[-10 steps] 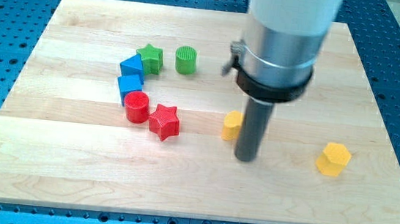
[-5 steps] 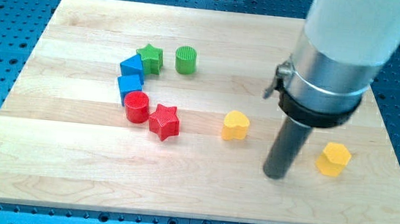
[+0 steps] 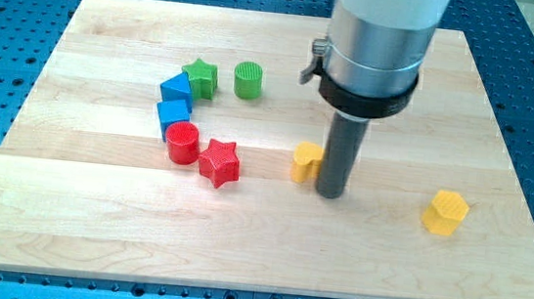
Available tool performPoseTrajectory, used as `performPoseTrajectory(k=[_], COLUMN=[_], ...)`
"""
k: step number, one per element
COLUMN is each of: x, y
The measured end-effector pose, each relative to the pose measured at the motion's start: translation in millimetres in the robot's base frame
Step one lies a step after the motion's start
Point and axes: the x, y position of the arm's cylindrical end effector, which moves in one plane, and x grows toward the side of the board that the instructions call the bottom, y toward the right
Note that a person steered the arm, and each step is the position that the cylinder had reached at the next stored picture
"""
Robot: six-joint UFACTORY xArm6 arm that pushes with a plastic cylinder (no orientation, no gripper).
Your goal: Place the heart to the right of the red star
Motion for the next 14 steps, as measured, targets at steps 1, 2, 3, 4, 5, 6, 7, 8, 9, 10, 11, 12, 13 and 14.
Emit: performPoseTrajectory(k=[1,2,3,4,5,6,7,8,9,10,11,12,13,14], x=[-6.6,-35.7,-47.2,-54.5,-53.8,-15.8,-9.5,-9.5,-9.5,-9.5,-9.5,-40.5,-45.2,-45.2], y=[60.7,65.3,31.9,19.8,-2.8,45.5,45.5,-10.0,-20.9,-19.9,33.8,75.1,34.0,25.0])
